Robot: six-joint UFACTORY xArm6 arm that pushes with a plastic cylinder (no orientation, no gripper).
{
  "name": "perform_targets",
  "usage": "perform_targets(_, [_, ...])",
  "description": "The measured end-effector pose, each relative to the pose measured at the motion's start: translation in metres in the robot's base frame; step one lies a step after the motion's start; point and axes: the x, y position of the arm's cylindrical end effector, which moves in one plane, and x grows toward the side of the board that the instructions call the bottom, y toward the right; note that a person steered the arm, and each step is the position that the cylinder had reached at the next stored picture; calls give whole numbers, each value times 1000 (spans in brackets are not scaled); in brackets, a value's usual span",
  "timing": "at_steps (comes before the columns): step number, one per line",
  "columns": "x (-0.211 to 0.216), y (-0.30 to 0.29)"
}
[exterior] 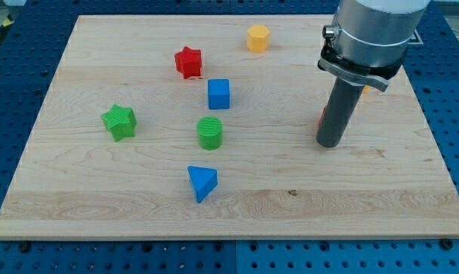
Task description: Place the arm in between red circle and blue cube
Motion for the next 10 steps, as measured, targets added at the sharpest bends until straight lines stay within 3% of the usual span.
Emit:
perform_targets(3, [-1,-25])
perform_targets(4, [-28,-43])
perform_targets(10, [-49,-84])
